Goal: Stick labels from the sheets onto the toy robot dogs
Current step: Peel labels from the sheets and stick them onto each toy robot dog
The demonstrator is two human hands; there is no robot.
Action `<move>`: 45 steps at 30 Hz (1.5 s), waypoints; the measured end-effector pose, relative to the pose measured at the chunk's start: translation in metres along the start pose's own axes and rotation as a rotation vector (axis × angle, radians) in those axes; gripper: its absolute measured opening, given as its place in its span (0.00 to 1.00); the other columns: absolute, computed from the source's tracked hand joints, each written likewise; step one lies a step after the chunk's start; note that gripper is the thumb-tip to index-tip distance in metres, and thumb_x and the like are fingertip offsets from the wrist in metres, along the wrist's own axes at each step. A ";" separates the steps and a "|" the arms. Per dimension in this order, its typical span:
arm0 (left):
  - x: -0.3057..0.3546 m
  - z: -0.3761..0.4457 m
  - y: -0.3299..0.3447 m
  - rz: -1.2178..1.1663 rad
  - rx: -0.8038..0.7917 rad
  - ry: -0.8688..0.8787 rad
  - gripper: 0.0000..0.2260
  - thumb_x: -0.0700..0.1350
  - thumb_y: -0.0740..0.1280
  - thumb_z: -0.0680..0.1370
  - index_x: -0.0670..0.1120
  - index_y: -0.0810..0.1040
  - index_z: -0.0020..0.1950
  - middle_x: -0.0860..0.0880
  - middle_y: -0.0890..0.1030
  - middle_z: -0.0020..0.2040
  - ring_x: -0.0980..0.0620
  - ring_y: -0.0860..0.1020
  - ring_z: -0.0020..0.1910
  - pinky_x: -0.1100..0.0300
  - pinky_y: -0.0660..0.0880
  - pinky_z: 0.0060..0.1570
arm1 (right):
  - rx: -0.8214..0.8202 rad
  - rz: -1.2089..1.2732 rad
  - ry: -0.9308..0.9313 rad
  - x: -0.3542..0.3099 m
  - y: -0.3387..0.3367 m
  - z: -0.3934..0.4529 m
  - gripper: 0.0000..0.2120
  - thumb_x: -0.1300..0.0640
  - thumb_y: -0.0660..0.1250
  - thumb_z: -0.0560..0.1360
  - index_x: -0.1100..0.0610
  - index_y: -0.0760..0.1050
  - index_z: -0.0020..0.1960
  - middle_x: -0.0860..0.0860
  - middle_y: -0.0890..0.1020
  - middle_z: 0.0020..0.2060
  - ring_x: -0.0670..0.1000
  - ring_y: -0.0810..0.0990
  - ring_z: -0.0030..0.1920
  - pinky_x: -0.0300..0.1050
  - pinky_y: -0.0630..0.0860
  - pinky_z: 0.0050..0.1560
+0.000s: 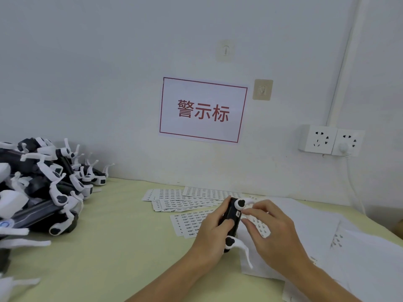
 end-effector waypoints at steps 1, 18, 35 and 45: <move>0.000 0.000 0.000 0.009 0.000 0.006 0.28 0.40 0.58 0.80 0.80 0.75 0.52 0.56 0.76 0.47 0.58 0.74 0.43 0.73 0.70 0.39 | -0.007 0.015 0.002 0.000 0.001 0.000 0.12 0.64 0.76 0.70 0.55 0.84 0.52 0.41 0.78 0.45 0.37 0.76 0.43 0.27 0.70 0.48; -0.004 -0.008 0.006 0.505 0.035 0.135 0.28 0.49 0.55 0.84 0.65 0.46 0.80 0.51 0.72 0.53 0.51 0.74 0.53 0.48 0.78 0.55 | -0.030 -0.031 -0.035 -0.010 0.003 0.009 0.09 0.69 0.78 0.67 0.58 0.83 0.41 0.46 0.82 0.33 0.44 0.78 0.29 0.36 0.74 0.33; -0.003 -0.007 0.007 0.506 0.032 0.127 0.30 0.56 0.52 0.78 0.64 0.47 0.80 0.51 0.73 0.53 0.52 0.75 0.53 0.46 0.78 0.55 | 0.078 0.049 0.193 -0.007 0.015 0.009 0.11 0.68 0.76 0.66 0.54 0.78 0.35 0.40 0.76 0.29 0.41 0.77 0.31 0.25 0.68 0.34; -0.009 -0.003 0.004 0.503 0.061 0.126 0.28 0.54 0.52 0.81 0.65 0.47 0.80 0.55 0.71 0.48 0.55 0.73 0.48 0.51 0.76 0.54 | 0.083 0.203 0.194 -0.004 0.008 0.000 0.17 0.66 0.72 0.73 0.42 0.78 0.44 0.39 0.82 0.38 0.42 0.82 0.32 0.28 0.74 0.35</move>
Point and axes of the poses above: each hand's wrist, its own z-axis towards the middle knuckle, its own y-axis out of the palm, x = y × z, the point moved 2 cm from there along z, towards the middle knuckle
